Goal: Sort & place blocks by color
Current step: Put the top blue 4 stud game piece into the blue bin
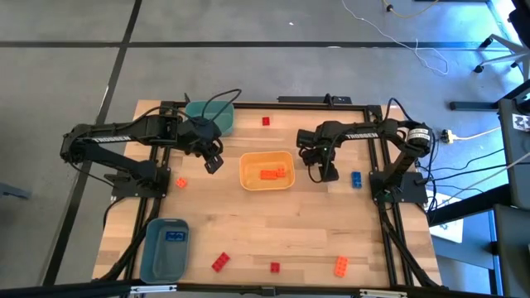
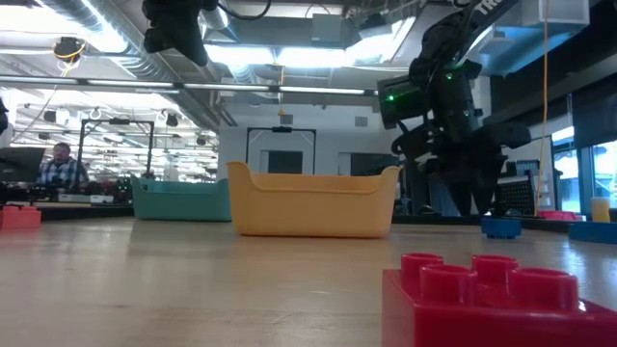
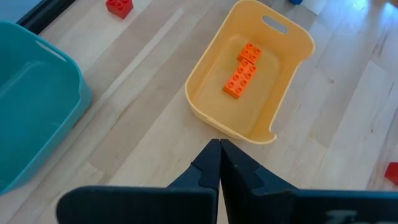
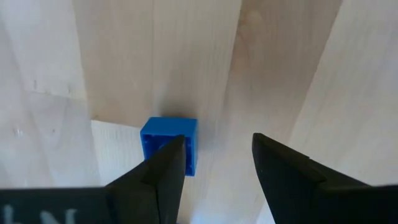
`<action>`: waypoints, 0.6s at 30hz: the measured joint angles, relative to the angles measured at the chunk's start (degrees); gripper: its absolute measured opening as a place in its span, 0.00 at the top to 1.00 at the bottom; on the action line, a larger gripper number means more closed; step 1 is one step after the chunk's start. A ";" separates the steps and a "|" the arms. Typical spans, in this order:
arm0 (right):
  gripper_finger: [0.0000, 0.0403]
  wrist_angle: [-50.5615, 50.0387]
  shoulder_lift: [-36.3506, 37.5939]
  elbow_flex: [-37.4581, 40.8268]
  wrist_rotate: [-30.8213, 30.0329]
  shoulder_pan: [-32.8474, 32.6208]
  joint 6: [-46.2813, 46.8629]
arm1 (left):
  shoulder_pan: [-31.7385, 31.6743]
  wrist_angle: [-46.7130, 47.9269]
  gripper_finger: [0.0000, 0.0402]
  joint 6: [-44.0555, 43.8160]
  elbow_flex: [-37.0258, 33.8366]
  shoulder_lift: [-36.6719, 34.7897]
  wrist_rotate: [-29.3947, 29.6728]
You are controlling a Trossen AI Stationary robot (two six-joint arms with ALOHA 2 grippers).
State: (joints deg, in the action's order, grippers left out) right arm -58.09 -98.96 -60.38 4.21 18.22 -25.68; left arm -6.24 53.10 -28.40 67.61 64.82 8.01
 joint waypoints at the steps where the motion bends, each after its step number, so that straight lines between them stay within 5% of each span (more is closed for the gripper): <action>1: 0.54 -0.06 0.00 0.00 0.00 0.00 -0.04 | 0.00 0.00 1.00 0.02 0.00 0.00 0.00; 18: 0.54 0.03 -0.02 1.88 -0.02 0.00 -0.06 | 0.00 0.00 1.00 0.07 0.00 0.00 0.00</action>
State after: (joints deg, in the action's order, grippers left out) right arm -58.06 -98.98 -58.50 4.19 18.22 -25.74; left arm -6.24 53.10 -28.34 67.61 64.82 8.01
